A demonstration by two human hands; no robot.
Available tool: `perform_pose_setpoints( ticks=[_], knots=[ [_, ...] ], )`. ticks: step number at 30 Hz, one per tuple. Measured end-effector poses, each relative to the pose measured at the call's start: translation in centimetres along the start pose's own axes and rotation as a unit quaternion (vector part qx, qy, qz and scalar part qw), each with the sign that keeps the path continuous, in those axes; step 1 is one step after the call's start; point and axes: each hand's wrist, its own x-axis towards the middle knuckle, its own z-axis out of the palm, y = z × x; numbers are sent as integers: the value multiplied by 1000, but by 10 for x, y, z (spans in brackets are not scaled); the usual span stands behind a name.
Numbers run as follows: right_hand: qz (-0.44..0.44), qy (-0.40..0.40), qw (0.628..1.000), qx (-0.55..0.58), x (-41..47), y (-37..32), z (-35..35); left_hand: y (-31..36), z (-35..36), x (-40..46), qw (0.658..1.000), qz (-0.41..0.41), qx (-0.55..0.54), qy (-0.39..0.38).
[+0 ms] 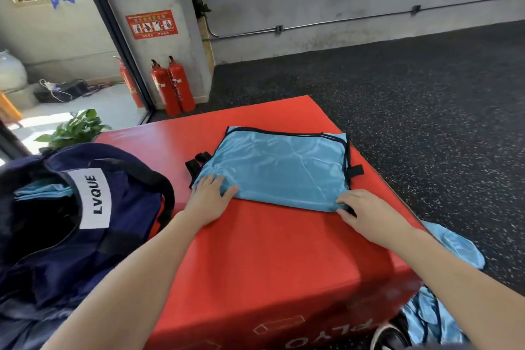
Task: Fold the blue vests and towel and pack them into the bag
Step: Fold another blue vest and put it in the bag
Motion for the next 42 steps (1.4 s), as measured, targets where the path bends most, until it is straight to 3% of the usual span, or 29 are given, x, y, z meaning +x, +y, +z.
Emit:
perform_pose_setpoints(
  ticks=[8,13,19,24,28,30,35,39,42],
  knots=[
    [42,-44,993,-101,17,-13,-13,7,-9,59,997,58,18,-48],
    [45,-83,987,-129,16,-42,-19,25,-9,12,995,87,-57,-2],
    [1,-134,986,-101,16,-129,-15,16,-17,-80,990,109,-88,9],
    [16,-150,987,56,6,-210,4,-7,-31,-157,990,73,-111,42],
    [23,-162,934,318,-10,-249,10,-17,-47,-183,988,53,-124,74],
    [12,-141,927,347,-12,-247,8,-20,-50,-193,987,48,-133,79],
    [-1,-105,978,180,-14,-185,-7,-20,-40,-204,983,47,-166,59],
    [-1,-102,994,46,-26,-122,-17,-6,-33,-206,987,92,-131,23],
    [-4,-91,995,43,-41,-86,-23,-1,-28,-208,985,135,-110,-4]
  ],
)
